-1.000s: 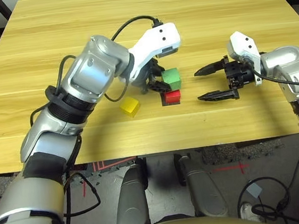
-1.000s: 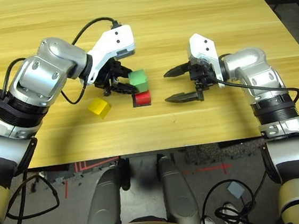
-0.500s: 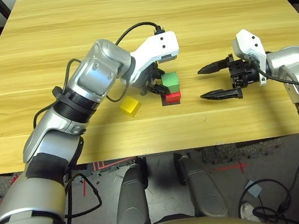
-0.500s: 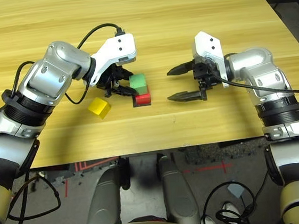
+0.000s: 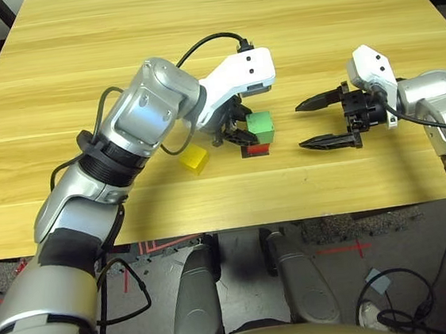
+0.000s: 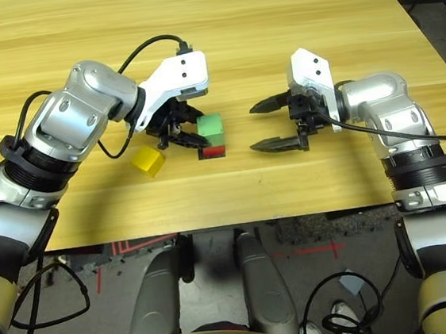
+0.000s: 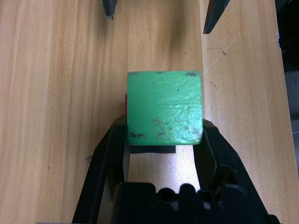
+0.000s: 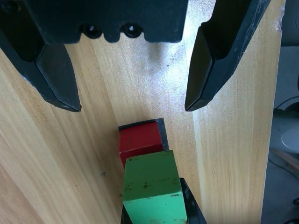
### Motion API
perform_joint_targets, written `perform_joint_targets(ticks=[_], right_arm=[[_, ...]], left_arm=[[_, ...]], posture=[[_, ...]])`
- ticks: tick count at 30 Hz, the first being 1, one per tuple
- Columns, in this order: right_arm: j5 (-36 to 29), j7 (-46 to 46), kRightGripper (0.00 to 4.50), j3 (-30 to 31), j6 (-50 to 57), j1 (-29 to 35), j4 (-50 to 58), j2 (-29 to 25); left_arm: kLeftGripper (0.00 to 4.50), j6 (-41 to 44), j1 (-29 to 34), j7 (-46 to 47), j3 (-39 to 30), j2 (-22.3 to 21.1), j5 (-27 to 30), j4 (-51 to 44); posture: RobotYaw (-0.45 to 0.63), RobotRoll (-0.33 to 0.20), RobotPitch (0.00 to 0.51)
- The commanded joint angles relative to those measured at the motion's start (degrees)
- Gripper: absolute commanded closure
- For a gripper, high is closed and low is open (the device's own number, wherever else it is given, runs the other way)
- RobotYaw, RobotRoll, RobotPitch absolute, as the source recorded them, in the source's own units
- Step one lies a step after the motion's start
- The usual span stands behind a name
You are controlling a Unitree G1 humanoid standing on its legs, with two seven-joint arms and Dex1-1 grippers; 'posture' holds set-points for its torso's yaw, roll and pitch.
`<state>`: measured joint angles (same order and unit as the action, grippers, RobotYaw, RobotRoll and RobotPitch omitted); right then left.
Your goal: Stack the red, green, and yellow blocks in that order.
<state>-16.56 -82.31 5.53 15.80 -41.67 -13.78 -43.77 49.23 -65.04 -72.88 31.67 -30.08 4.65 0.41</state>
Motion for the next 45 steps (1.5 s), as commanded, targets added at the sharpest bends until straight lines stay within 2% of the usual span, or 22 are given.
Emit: perform_joint_targets(ticks=[1,32,34,39,45], right_arm=[[-0.31,-0.36,0.0,-0.13,-0.23,0.06,-0.13,-0.06],[-1.57,0.93,0.0,-1.01,2.06,2.56,3.15,-0.8],[-1.61,0.97,0.0,-0.94,2.08,2.47,3.1,-0.85],[-1.52,0.66,0.0,-0.62,1.63,1.87,2.45,-0.7],[-1.57,-1.88,0.0,0.06,0.48,0.4,1.34,-0.77]], left_arm=[[2.45,-0.23,0.59,-0.36,1.42,-0.3,-0.23,-0.42],[2.45,-1.07,-0.47,0.14,1.33,0.82,-0.67,2.19],[1.63,-0.94,-0.42,0.41,1.16,0.9,-0.78,2.07],[0.02,0.97,-0.7,0.93,0.06,-0.19,-0.6,1.57],[0.02,5.55,-2.27,-0.14,-3.74,-4.39,1.94,-0.06]], posture=[[-0.12,-0.052,0.294],[-0.15,-0.049,0.307],[-0.14,-0.05,0.305],[-0.13,-0.051,0.298],[-0.09,-0.052,0.28]])
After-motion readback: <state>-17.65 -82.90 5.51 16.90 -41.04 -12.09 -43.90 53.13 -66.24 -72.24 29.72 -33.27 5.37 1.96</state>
